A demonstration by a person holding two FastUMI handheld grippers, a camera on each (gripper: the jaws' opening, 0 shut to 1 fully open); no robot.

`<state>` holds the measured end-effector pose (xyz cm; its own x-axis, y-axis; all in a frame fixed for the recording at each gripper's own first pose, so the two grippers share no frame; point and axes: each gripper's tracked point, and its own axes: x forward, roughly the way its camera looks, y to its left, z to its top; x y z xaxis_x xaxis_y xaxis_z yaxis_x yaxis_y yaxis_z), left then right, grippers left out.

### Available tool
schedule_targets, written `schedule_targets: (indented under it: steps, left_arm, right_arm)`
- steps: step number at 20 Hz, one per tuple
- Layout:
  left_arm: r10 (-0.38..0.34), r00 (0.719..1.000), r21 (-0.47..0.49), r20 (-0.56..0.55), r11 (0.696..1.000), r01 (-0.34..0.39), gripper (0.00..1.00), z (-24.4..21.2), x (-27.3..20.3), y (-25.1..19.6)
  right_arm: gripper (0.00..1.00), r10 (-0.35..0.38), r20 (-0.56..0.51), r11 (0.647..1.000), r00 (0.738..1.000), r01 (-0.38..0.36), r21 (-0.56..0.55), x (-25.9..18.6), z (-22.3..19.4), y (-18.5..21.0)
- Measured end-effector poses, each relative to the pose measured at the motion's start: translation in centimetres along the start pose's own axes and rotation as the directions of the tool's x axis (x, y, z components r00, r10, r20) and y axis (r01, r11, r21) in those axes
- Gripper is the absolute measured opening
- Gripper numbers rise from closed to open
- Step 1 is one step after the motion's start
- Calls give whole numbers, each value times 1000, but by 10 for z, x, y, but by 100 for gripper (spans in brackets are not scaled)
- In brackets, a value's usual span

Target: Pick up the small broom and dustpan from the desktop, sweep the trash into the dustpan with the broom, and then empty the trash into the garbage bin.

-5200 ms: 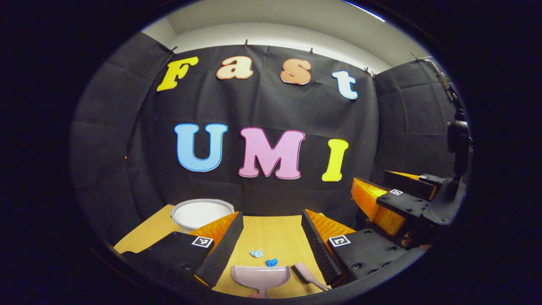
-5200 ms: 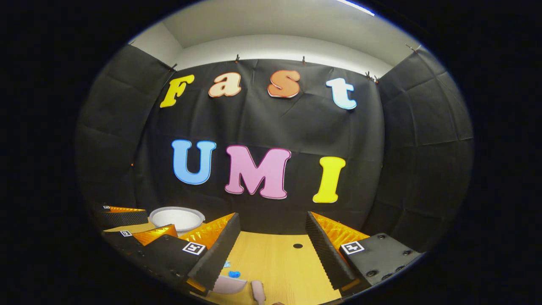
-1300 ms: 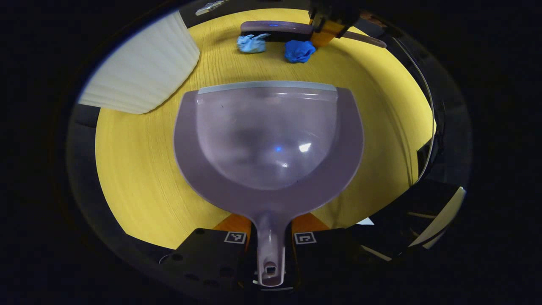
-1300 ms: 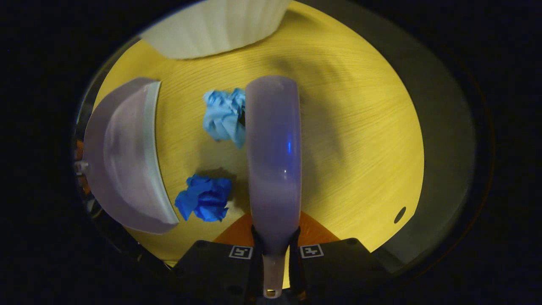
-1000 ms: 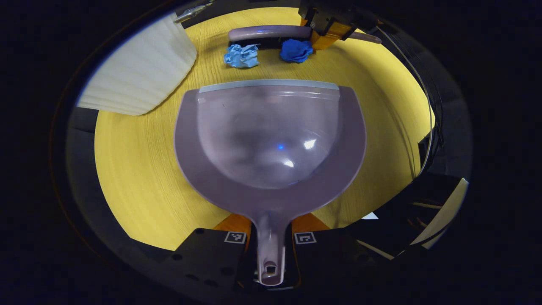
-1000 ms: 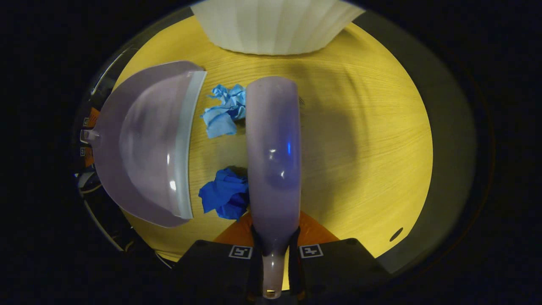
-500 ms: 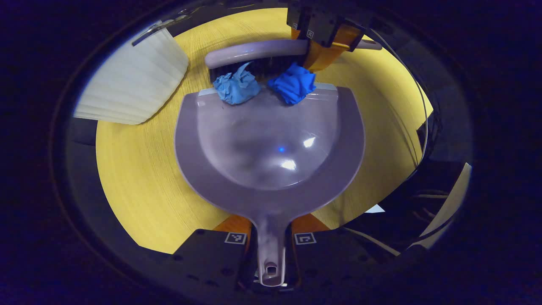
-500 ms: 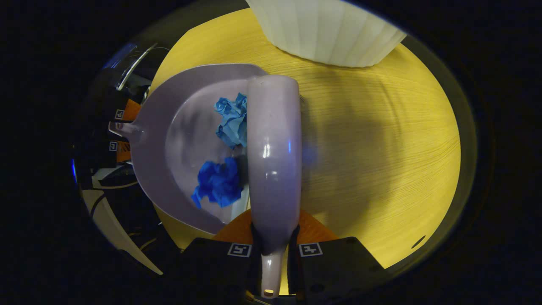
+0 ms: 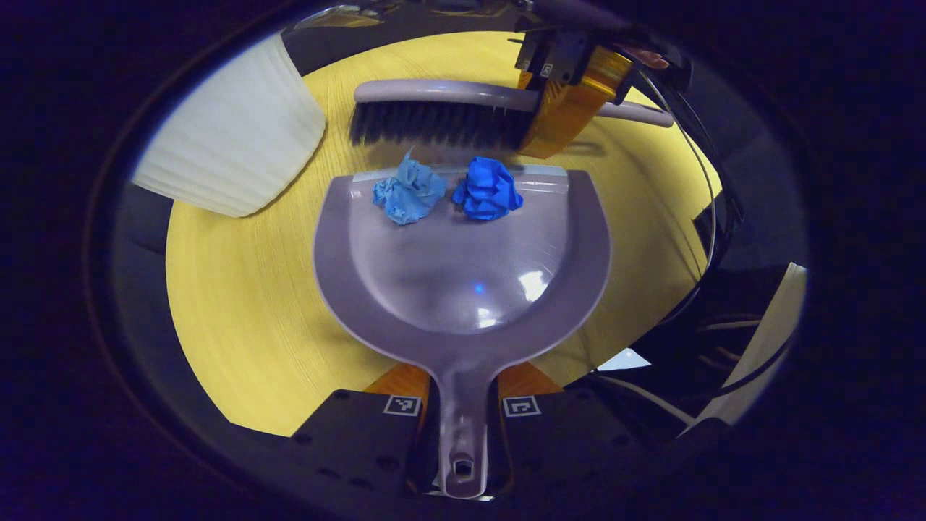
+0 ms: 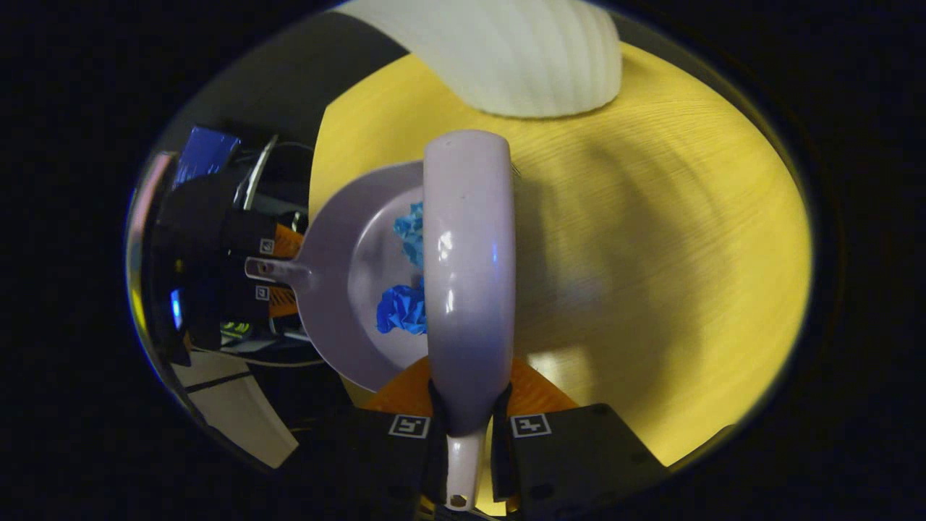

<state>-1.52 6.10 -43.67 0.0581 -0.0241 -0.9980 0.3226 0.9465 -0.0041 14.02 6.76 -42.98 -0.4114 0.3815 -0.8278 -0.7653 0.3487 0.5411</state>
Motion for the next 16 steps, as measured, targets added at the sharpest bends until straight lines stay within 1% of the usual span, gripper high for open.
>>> schedule_targets:
  steps: [2,3,4,5,7,8,11,12,14,15,16]
  left_arm:
    - [22,998,-1,60,1000,-22,25,5,1,1]
    - [33,995,-10,90,999,-32,25,9,0,1]
    - [35,991,-20,127,999,-33,25,15,0,1]
    - [27,990,-33,141,999,-22,23,18,-1,-2]
    - [30,980,-57,198,998,-19,23,25,-6,-3]
    - [39,973,-61,227,998,-26,23,32,-10,-2]
    - [66,939,-37,336,998,-57,23,51,-16,2]
    - [77,925,-29,372,997,-72,23,60,-24,7]
    - [102,894,-13,436,994,-107,23,80,-32,17]
    - [118,879,-11,461,992,-128,22,91,-39,25]
    - [135,867,-4,480,988,-152,24,96,-50,31]
  right_arm:
    - [26,-33,111,999,993,29,40,-30,2,-5]
    - [25,-48,176,997,983,38,60,-47,0,-6]
    - [26,-76,245,995,966,57,84,-67,-5,-8]
    - [26,-99,316,992,943,67,110,-93,-9,-11]
    - [26,-125,454,982,882,45,183,-142,-12,-12]
    - [25,-144,503,976,852,37,216,-166,-16,-15]
    - [25,-214,630,956,747,28,293,-206,-41,-26]
    - [25,-238,655,951,717,35,308,-216,-48,-30]
    - [25,-284,710,943,645,52,330,-225,-61,-39]
    - [25,-290,728,940,622,41,339,-216,-61,-38]
    - [25,-305,747,935,590,38,352,-212,-59,-41]
